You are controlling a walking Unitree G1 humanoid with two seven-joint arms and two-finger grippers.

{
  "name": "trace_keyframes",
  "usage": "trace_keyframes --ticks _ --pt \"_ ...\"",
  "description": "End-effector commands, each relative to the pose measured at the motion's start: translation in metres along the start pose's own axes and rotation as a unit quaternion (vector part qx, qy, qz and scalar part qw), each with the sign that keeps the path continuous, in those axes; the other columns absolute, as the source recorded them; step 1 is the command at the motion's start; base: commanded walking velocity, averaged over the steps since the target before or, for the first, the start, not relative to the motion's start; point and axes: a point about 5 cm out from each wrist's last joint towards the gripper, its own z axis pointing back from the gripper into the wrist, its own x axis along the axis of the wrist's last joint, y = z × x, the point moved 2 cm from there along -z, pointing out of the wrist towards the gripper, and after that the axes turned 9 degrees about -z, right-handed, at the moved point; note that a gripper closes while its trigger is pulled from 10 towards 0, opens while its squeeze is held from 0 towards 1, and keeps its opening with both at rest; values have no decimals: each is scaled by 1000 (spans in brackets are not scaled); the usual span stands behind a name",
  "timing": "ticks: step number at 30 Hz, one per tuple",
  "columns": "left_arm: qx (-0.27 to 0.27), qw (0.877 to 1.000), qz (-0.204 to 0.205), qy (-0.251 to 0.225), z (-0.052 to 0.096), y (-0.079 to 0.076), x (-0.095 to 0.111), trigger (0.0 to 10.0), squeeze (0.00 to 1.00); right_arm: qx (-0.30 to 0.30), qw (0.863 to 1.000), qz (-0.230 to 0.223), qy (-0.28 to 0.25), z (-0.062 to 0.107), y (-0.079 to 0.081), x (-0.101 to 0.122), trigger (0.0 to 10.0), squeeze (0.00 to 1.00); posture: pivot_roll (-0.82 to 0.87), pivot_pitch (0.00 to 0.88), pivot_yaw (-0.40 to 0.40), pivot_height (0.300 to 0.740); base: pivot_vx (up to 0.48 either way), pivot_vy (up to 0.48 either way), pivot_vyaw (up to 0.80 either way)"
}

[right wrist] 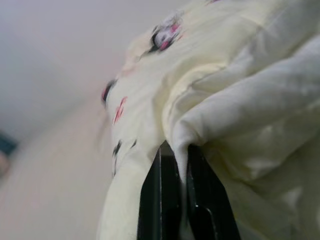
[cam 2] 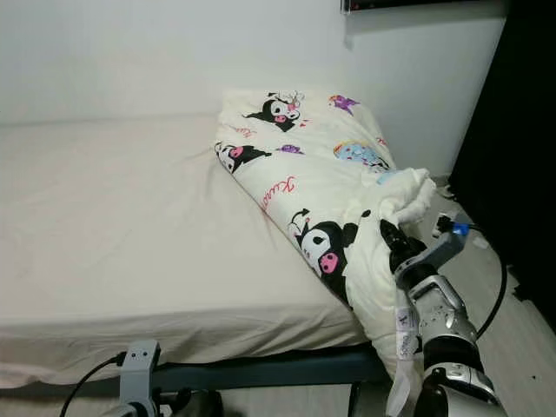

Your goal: Clean up the room

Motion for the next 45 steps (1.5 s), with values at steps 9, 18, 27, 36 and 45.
trace_keyframes --ticks 9,18,27,36,45 --pt "9 1000 1 26 5 4 -17 10000 0 362 852 181 331 39 99 -108 0 0 41 0 31 512 0 0 0" --pt "10 999 4 33 7 3 -24 10000 0 280 790 311 447 63 50 -143 10000 0 47 0 33 512 0 0 0" --pt "8 999 -3 39 7 3 -26 10000 0 202 845 299 396 54 38 -123 10000 561 42 0 36 512 0 0 0" --pt "1 999 -6 38 5 -3 -24 10000 0 235 875 195 376 64 49 -132 10000 1000 12 0 34 512 0 0 0" --pt "15 998 -29 49 6 2 -25 10000 0 280 890 63 354 81 64 -128 10000 1000 -5 0 53 512 0 0 0"
